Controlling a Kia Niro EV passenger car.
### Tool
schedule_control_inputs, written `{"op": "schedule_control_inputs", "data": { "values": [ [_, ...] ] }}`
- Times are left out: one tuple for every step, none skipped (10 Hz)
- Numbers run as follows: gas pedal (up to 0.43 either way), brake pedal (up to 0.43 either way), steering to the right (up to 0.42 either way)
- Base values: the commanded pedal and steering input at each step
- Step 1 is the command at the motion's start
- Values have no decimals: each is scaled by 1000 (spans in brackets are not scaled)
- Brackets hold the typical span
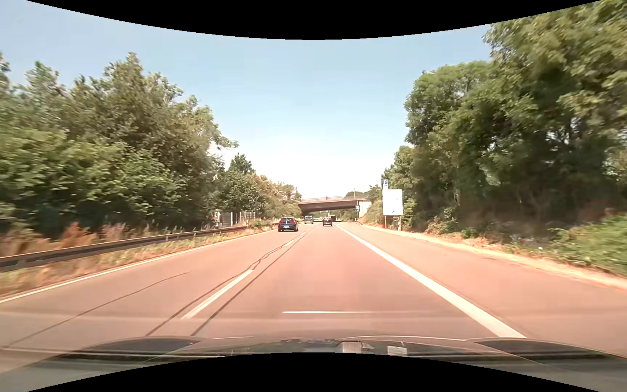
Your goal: Follow the waypoints while adhering to traffic rules and regulations
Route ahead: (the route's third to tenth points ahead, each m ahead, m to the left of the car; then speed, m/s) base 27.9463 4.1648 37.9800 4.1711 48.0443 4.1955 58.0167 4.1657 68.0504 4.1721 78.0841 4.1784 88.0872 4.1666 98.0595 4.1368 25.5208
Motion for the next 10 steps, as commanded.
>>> {"op": "schedule_control_inputs", "data": {
  "values": [
    [138, 0, -1],
    [138, 0, -1],
    [138, 0, -1],
    [138, 0, -1],
    [138, 0, -1],
    [138, 0, -1],
    [138, 0, -1],
    [138, 0, -1],
    [138, 0, -1],
    [138, 0, -1]
  ]
}}
